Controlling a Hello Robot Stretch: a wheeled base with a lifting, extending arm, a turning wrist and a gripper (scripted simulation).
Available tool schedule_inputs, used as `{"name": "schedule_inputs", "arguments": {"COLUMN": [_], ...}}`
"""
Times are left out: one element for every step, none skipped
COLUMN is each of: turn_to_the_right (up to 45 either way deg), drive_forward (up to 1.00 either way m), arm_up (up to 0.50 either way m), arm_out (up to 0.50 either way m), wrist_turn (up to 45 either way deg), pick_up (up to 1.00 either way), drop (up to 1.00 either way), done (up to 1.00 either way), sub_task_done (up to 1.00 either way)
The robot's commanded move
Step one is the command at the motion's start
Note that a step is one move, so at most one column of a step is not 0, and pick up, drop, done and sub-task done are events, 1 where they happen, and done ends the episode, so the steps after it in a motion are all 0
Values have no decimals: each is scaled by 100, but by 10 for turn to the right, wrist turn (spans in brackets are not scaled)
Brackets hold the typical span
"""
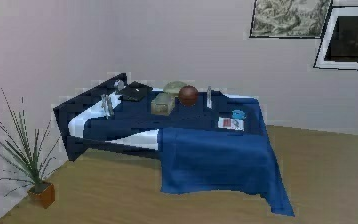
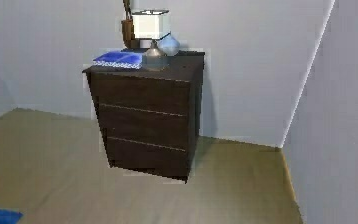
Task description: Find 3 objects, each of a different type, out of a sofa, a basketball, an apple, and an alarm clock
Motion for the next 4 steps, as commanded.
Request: {"name": "schedule_inputs", "arguments": {"turn_to_the_right": [-150, 0, 270, 0], "drive_forward": [0, 90, 0, 0], "arm_up": [0, 0, 0, 0], "arm_out": [0, 0, 0, 0], "wrist_turn": [0, 0, 0, 0], "pick_up": [0, 0, 0, 0], "drop": [0, 0, 0, 0], "done": [0, 0, 0, 0], "sub_task_done": [0, 0, 0, 100]}}
